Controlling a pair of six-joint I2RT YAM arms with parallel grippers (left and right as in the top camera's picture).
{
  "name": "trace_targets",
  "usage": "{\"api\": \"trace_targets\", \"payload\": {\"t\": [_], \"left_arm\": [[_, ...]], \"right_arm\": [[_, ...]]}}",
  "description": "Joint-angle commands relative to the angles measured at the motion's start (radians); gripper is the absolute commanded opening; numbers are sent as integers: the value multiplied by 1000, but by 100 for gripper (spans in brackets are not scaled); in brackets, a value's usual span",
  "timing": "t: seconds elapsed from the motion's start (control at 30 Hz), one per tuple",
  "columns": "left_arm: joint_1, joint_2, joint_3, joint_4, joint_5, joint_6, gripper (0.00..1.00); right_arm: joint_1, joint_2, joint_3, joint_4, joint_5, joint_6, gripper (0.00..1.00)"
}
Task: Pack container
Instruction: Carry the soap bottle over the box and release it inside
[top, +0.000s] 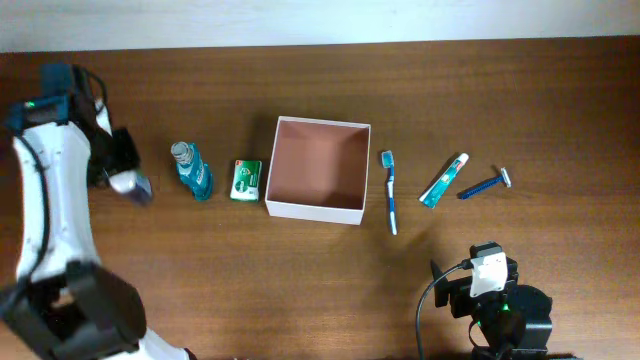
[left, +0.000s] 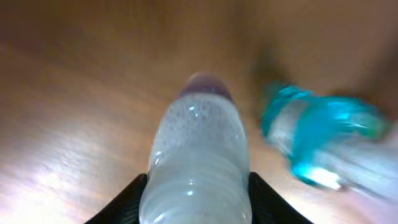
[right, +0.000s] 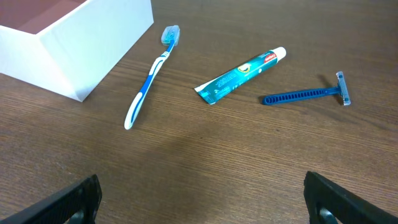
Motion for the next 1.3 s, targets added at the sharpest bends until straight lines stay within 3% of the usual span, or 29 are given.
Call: {"api": "trace_targets", "payload": {"t": [0.0,0.23,0.5,0.83,1.2,1.27], "left_arm": [[-100,-177,153,-50,39,25,1],[-400,-265,171,-56,51,42,1],[-659,-113,126,137,52,38,1],[-779,174,126,309,50,19,1],[-843,328,126,384,-4,20,1],[-847,345,126,386,-4,20,10]], "right_arm": [[-8,-8,-5,2,-13,-6,99],[-8,-8,-5,2,-13,-7,99],[-8,-8,-5,2,-13,-7,99],[-8,-8,-5,2,-13,-7,99],[-8,-8,-5,2,-13,-7,99],[-8,-8,-5,2,-13,-6,99]]}}
